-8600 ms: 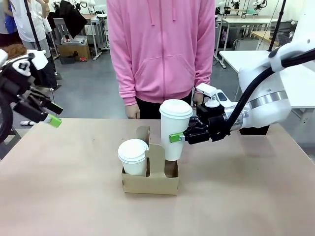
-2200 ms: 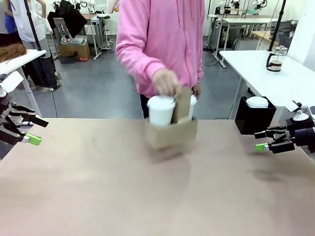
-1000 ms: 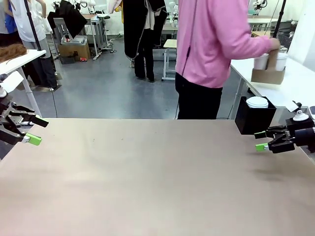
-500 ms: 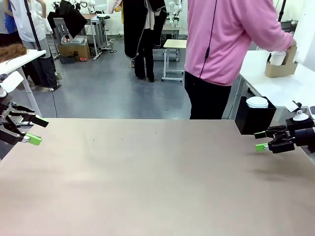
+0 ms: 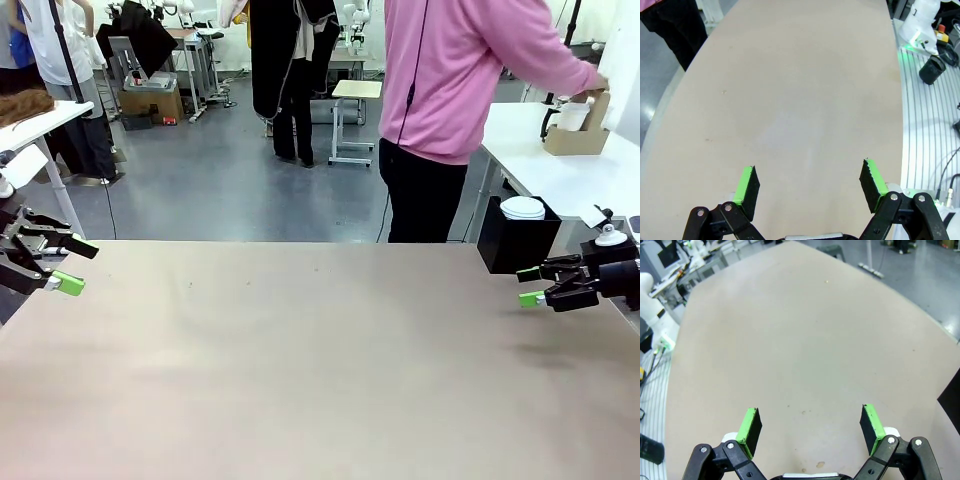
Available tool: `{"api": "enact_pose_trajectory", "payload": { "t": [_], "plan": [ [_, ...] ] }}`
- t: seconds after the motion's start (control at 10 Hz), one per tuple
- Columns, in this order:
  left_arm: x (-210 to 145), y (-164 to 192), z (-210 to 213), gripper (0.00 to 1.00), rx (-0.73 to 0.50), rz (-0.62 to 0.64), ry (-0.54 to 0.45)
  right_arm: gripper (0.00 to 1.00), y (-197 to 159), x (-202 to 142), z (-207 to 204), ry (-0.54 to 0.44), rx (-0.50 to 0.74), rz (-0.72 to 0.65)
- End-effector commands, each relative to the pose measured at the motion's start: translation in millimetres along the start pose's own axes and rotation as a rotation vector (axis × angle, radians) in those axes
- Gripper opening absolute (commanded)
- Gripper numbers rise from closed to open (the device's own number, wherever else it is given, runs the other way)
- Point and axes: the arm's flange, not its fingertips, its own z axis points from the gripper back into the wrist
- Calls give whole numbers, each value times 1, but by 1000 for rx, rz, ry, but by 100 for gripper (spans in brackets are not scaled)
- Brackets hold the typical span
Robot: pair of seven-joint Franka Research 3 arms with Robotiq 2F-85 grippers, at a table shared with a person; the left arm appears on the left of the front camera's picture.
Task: Pour a drink into a cup and package it in a carrier.
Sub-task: Insert the held 600 ml Paper Cup into the Cup Carrier.
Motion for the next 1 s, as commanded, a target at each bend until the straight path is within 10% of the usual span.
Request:
{"api": "enact_pose_trajectory", "payload": {
  "t": [0.0,0.9],
  "plan": [
    [-2,0,1,100,-6,-13,-6,100,1,0,2,-9,5,17],
    [-2,0,1,100,-6,-13,-6,100,1,0,2,-9,5,17]
  ]
}}
